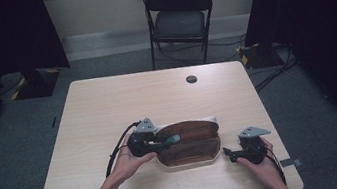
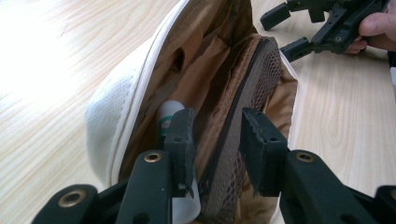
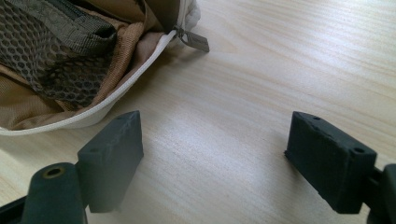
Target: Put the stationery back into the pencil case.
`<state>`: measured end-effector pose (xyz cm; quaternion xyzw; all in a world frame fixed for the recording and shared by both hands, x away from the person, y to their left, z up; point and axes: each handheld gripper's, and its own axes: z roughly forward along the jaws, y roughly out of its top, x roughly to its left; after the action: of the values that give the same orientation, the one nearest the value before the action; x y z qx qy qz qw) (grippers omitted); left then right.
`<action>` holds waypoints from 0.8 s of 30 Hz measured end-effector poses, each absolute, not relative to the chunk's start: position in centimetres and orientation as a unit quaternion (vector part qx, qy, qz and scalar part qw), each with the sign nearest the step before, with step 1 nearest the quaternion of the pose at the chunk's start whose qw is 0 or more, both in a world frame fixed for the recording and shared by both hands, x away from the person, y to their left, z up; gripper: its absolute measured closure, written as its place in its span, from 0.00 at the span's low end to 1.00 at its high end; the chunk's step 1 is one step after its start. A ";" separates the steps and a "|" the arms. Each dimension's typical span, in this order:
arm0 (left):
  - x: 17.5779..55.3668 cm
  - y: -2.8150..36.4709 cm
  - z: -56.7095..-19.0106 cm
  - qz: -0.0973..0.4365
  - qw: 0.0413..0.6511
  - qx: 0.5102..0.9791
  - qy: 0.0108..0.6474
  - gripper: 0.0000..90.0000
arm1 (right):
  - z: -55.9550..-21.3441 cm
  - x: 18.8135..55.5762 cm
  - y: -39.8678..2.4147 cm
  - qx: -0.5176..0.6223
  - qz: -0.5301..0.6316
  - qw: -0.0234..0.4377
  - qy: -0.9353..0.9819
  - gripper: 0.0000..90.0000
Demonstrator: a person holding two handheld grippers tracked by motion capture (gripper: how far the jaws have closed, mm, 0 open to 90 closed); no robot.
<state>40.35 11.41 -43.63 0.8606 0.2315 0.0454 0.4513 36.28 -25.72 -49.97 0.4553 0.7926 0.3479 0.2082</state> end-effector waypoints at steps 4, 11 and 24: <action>39.6 11.9 -43.6 0.045 0.460 0.857 0.226 0.71 | -50.0 36.3 -25.7 0.455 0.348 0.208 0.793 0.20; 39.2 13.9 -43.7 0.052 0.456 0.856 0.238 0.73 | -50.0 36.3 -25.7 0.454 0.349 0.207 0.793 0.20; 39.9 14.0 -45.1 0.057 0.430 0.863 0.258 0.72 | -50.0 36.3 -25.7 0.454 0.349 0.207 0.793 0.20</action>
<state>39.90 13.98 -45.12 0.8634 0.2584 0.0573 0.4296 36.33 -25.70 -49.98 0.4539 0.7933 0.3489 0.2071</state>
